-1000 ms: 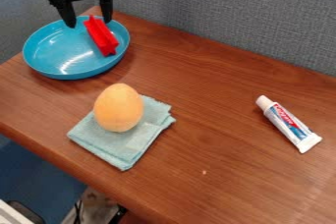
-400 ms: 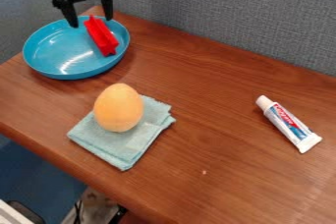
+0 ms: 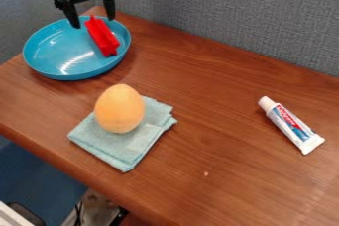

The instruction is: Put the red object on the blue plate

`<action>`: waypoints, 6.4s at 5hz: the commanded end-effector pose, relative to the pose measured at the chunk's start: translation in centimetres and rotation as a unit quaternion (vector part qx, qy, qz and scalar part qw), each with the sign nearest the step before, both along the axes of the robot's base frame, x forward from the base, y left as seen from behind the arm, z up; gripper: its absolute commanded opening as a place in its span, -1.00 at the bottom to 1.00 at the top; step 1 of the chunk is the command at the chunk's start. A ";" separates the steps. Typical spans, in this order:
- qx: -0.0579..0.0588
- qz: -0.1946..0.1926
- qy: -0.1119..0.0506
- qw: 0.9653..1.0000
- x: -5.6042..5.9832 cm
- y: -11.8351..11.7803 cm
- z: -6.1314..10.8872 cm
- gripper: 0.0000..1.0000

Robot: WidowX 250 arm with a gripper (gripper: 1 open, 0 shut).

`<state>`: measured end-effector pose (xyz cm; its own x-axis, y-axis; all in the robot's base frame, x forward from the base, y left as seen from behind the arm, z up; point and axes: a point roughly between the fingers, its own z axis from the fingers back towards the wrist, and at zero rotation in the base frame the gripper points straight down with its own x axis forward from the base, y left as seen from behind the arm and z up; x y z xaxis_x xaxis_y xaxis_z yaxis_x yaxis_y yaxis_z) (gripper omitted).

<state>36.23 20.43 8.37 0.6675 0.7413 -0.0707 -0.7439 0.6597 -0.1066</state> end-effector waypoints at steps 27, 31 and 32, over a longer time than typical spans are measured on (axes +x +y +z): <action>0.064 0.067 -0.058 0.994 -8.3 -13.1 4.3 -1.00; 0.088 0.124 -0.048 0.987 -10.7 -14.1 -0.6 -1.00; 0.091 0.131 -0.044 0.986 -10.7 -14.2 -1.5 -1.00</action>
